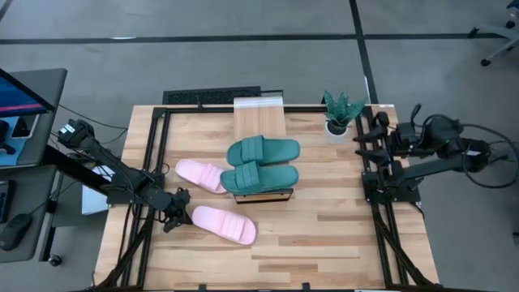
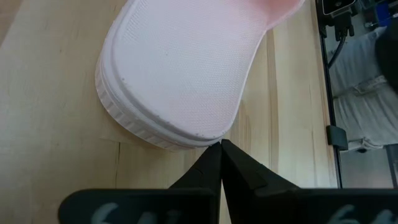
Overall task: Pick and place slides into the shelf
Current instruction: Put the top pink slide on the shelf
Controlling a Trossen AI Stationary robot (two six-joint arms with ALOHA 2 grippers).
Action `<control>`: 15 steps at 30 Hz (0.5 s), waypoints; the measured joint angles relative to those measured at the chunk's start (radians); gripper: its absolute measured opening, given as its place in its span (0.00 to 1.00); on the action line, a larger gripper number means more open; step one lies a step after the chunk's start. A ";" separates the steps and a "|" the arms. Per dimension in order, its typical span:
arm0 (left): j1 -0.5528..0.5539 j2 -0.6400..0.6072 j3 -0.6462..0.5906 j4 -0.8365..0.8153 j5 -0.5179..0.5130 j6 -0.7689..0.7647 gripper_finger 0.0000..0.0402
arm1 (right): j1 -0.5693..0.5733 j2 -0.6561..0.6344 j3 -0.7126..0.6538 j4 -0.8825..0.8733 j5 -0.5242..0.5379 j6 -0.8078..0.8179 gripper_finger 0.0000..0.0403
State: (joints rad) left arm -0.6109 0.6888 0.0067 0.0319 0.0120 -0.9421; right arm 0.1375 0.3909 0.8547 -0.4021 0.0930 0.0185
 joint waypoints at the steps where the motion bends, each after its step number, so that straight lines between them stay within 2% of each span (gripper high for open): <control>1: 0.000 0.000 0.000 0.000 0.000 0.000 0.00 | 0.000 -0.018 -0.021 0.002 -0.003 0.011 0.40; 6: 0.000 0.000 0.000 0.000 0.000 0.007 0.00 | 0.000 -0.078 -0.129 0.007 -0.014 0.064 0.39; 12: 0.000 0.000 0.000 0.000 0.000 0.185 0.00 | 0.000 -0.125 -0.247 0.060 -0.017 0.134 0.37; 15: 0.000 0.000 0.000 0.000 0.000 0.202 0.00 | 0.000 -0.137 -0.300 0.105 -0.018 0.170 0.37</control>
State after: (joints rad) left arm -0.6109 0.6891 0.0067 0.0315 0.0120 -0.7403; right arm 0.1375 0.2537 0.5550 -0.2974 0.0754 0.1884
